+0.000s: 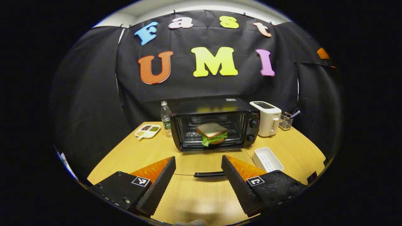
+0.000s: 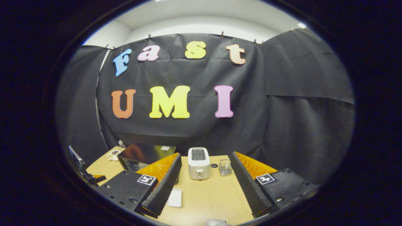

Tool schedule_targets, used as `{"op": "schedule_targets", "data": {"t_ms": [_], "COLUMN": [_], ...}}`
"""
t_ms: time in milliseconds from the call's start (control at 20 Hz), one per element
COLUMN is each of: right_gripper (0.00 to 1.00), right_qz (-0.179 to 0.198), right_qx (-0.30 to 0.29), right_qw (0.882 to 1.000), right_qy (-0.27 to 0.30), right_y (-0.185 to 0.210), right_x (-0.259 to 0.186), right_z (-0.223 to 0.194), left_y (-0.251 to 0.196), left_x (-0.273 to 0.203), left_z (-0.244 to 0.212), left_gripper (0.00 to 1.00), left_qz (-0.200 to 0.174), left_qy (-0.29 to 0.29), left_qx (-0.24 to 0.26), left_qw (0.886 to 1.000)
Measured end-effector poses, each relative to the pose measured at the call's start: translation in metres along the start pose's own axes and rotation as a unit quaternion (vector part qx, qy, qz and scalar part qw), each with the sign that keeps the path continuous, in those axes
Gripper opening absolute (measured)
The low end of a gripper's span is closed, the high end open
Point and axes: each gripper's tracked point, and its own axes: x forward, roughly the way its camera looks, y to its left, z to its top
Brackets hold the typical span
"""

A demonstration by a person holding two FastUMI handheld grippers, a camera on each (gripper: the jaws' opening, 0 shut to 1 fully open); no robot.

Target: Open the electric oven with the left hand, put the food in, and close the electric oven.

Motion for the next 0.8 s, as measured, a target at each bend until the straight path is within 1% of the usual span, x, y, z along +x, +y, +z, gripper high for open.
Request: {"op": "schedule_targets", "data": {"t_ms": [50, 150, 200, 400, 450, 500, 650, 700, 750, 800], "right_gripper": [0.9, 0.9, 1.0, 1.0, 0.91, 1.0, 1.0, 0.91, 0.91, 1.0], "right_qz": [-0.005, -0.011, -0.016, -0.022, -0.022, -0.023, -0.027, -0.028, -0.027, -0.027], "right_qx": [-0.003, -0.009, -0.015, -0.024, -0.022, -0.022, -0.028, -0.032, -0.037, -0.04], "right_qw": [1.0, 1.0, 1.0, 0.999, 0.999, 0.999, 0.999, 0.999, 0.998, 0.998], "right_qy": [0.002, 0.001, 0.002, 0.015, 0.019, 0.021, 0.029, 0.031, 0.032, 0.033], "right_y": [-0.007, -0.016, -0.019, -0.029, -0.029, -0.03, -0.03, -0.03, -0.029, -0.03], "right_x": [-0.001, -0.005, -0.006, -0.003, -0.002, -0.001, 0.005, 0.005, 0.006, 0.007], "right_z": [0.001, 0.002, 0.003, -0.005, -0.005, -0.006, -0.01, -0.01, -0.01, -0.01], "left_y": [-0.006, -0.017, -0.022, -0.039, -0.041, -0.043, -0.041, -0.041, -0.039, -0.04], "left_x": [0.007, 0.021, 0.027, 0.051, 0.055, 0.06, 0.075, 0.078, 0.081, 0.083], "left_z": [-0.01, -0.029, -0.039, -0.082, -0.09, -0.099, -0.118, -0.119, -0.12, -0.121], "left_gripper": [0.96, 0.96, 0.96, 0.96, 0.96, 0.96, 0.96, 0.96, 0.96, 0.96], "left_qz": [-0.002, -0.008, -0.01, -0.022, -0.022, -0.021, -0.015, -0.012, -0.011, -0.013], "left_qy": [0.009, 0.025, 0.029, 0.068, 0.072, 0.083, 0.097, 0.097, 0.096, 0.098], "left_qx": [-0.001, 0.0, 0.0, -0.003, -0.004, -0.007, -0.013, -0.014, -0.013, -0.014], "left_qw": [1.0, 1.0, 1.0, 0.997, 0.997, 0.996, 0.995, 0.995, 0.995, 0.995]}}
